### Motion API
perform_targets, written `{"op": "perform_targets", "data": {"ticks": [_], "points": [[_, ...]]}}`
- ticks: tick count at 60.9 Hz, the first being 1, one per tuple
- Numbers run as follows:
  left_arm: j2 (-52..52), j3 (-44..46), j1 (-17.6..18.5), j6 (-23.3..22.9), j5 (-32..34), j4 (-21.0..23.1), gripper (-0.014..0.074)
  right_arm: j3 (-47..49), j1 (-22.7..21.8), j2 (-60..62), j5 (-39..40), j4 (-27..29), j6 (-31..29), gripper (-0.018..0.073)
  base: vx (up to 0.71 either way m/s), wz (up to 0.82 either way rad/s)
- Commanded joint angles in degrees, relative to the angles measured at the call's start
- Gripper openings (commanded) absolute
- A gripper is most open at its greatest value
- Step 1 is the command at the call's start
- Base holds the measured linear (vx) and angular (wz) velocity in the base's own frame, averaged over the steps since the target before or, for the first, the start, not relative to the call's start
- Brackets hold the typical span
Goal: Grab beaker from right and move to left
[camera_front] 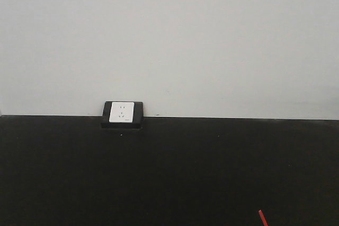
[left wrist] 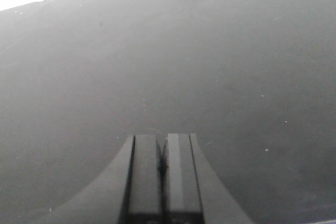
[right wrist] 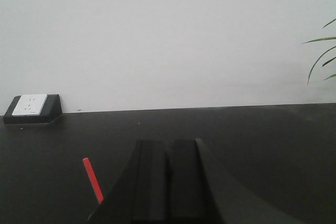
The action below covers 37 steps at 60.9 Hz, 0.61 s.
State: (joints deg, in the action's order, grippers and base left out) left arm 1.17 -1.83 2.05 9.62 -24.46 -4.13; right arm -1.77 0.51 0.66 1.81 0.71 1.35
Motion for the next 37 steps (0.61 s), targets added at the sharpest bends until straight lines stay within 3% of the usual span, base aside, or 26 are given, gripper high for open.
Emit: {"op": "perform_targets", "data": {"ticks": [1, 24, 37], "points": [[0.4, -1.1, 0.4, -0.1, 4.4, 0.0, -0.0006, -0.5, -0.1, 0.6, 5.1, -0.3, 0.0, -0.0008, 0.0, 0.0], [0.4, -1.1, 0.4, -0.1, 4.4, 0.0, -0.0006, 0.7, -0.1, 0.6, 8.3, 0.0, 0.0, -0.0008, 0.0, 0.0], [0.4, -1.1, 0.4, -0.1, 4.4, 0.0, -0.0006, 13.8, -0.1, -4.5, 6.1, -2.3, -3.2, -0.0008, 0.0, 0.0]]}}
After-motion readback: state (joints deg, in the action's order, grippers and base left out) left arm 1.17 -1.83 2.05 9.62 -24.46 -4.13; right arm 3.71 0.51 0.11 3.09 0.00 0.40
